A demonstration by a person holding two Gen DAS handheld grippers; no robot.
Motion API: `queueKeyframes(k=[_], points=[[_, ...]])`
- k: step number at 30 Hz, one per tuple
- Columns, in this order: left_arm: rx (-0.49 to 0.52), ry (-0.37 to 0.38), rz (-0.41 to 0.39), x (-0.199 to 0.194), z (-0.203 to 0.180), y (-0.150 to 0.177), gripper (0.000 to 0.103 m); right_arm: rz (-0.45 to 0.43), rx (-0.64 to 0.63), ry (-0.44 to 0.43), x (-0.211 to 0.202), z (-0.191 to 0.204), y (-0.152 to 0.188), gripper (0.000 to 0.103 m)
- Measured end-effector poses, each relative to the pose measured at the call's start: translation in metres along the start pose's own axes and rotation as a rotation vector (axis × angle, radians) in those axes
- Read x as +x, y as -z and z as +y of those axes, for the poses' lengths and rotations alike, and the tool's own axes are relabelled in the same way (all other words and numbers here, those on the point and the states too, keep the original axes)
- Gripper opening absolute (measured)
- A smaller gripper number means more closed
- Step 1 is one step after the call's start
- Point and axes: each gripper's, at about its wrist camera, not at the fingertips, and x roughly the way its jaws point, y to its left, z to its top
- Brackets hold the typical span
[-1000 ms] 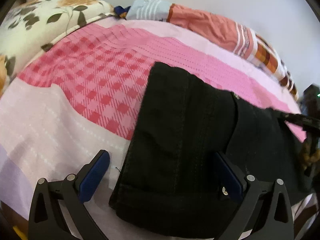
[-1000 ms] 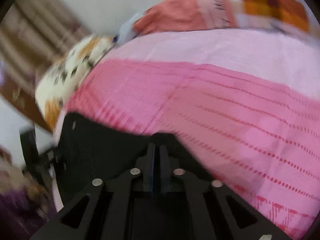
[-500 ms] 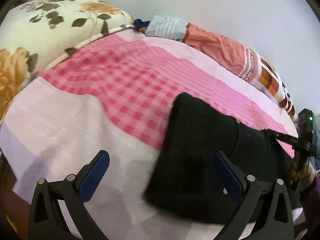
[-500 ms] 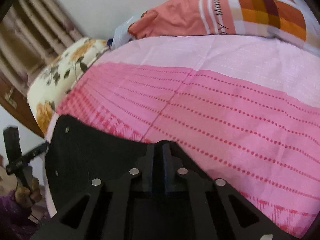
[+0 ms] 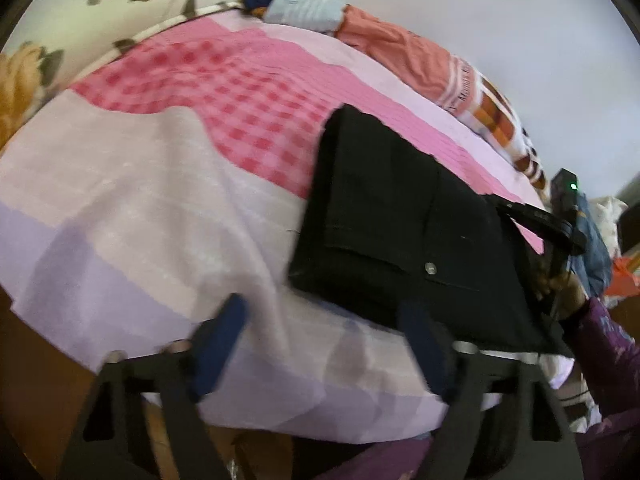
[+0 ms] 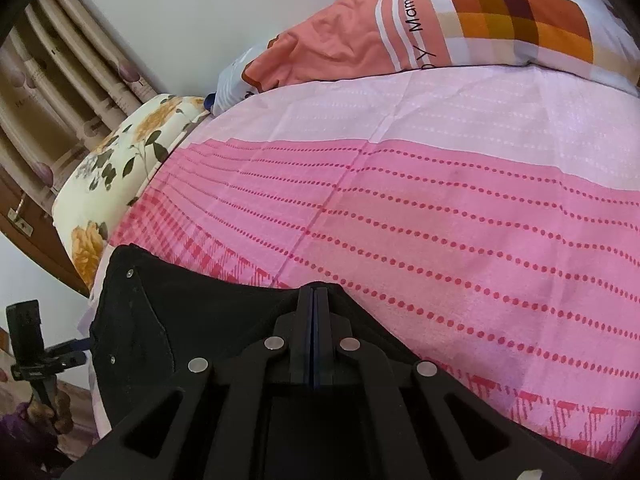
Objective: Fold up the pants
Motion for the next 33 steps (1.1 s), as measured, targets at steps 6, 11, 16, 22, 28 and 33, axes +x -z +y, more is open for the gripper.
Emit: queueKeyframes(k=[6, 11, 16, 22, 28, 33], points=[[-0.017, 0.039, -0.004, 0.005, -0.009, -0.008, 0.042, -0.01, -0.005, 0.016, -0.001, 0.003, 0.002, 0.0], [-0.043, 0.054, 0.024, 0.017, -0.007, -0.015, 0.042, -0.009, 0.003, 0.006, -0.001, 0.001, 0.001, 0.0], [0.029, -0.031, 0.021, 0.021, -0.016, -0.02, 0.036, -0.011, 0.016, 0.003, -0.001, 0.0, 0.001, 0.0], [0.046, -0.114, 0.009, 0.021, -0.021, -0.022, 0.036, -0.013, 0.028, -0.011, -0.008, 0.011, 0.004, 0.023], [0.071, -0.122, 0.014, 0.021, -0.021, -0.02, 0.04, -0.074, 0.15, -0.109, -0.035, 0.006, 0.016, 0.067], [0.044, -0.126, 0.01, 0.019, -0.014, -0.02, 0.056, -0.057, 0.192, -0.248, -0.072, 0.03, 0.06, 0.067]])
